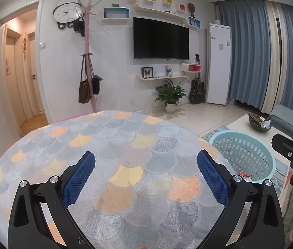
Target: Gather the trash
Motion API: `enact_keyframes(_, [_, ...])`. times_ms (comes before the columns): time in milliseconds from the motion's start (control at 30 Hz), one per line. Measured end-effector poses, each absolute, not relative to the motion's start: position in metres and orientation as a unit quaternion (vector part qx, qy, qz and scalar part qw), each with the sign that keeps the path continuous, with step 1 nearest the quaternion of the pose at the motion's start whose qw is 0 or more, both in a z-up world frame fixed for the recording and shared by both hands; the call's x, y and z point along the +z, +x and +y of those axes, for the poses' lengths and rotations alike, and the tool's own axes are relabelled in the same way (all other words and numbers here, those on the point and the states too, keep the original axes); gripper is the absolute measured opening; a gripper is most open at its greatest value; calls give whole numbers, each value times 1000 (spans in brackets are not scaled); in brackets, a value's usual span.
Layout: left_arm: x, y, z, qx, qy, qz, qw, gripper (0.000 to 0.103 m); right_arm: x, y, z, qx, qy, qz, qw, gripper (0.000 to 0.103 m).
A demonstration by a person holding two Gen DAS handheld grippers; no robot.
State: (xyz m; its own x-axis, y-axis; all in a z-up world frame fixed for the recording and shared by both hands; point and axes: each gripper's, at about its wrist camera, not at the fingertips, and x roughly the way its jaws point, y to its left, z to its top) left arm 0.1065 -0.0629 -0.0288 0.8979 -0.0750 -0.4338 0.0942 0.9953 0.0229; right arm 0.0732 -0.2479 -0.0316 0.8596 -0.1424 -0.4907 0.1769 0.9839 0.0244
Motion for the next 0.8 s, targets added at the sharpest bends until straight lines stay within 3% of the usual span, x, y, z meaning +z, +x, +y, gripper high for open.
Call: enact_keyframes(800, [-11, 95, -56, -36, 38, 228, 972, 96, -15, 61, -243, -78, 35, 242, 966, 84])
